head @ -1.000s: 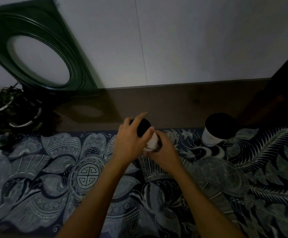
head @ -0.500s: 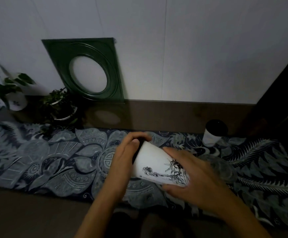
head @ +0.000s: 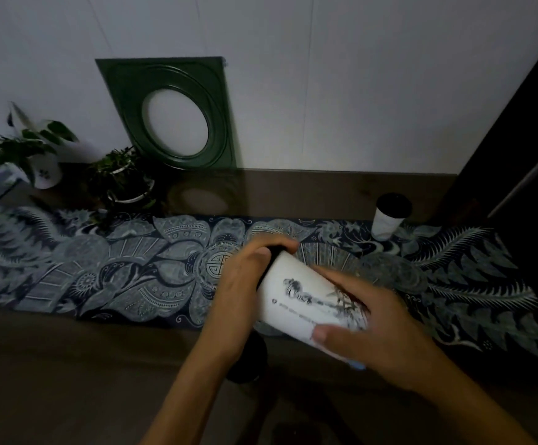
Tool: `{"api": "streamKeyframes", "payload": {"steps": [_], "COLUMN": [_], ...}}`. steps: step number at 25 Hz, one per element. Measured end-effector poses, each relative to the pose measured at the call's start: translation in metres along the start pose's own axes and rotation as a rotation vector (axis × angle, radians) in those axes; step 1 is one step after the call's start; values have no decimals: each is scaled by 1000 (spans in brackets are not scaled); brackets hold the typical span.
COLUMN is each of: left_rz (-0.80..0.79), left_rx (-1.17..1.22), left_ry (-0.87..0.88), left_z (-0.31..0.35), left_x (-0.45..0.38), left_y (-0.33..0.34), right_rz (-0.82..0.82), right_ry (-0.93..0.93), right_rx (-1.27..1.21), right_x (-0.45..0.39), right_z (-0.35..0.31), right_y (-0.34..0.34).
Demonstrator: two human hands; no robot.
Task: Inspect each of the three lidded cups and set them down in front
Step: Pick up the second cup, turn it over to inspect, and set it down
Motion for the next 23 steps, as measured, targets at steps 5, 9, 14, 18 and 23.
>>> {"api": "streamKeyframes", "payload": {"steps": [5, 9, 14, 18, 23], "left_rz": [52, 179, 32, -34, 8], "left_rx": [93, 175, 169, 47, 152], "left_ry": [1, -192, -135, 152, 75], "left_z": [4, -6, 15, 40, 31], "left_x": [20, 21, 33, 41, 41], "left_y": [0, -9, -4, -5, -6], "right_rz": [-40, 129, 167, 25, 78], "right_ry": [187, -274, -323, 68, 104], "right_rx": [-451, 705, 619, -364, -213], "right_x": [16, 29, 45, 49, 54], "right_z": [1, -36, -44, -22, -27], "right_y": [9, -3, -4, 8, 8]}}
Point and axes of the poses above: each hand's wrist, its own x-axis away from the middle knuckle, its own y-axis out of the palm, z = x × y, the point moved 8 cm from there along -x, towards the middle knuckle, and after that the axes turned 1 degree about -x, right-handed, at the moved point
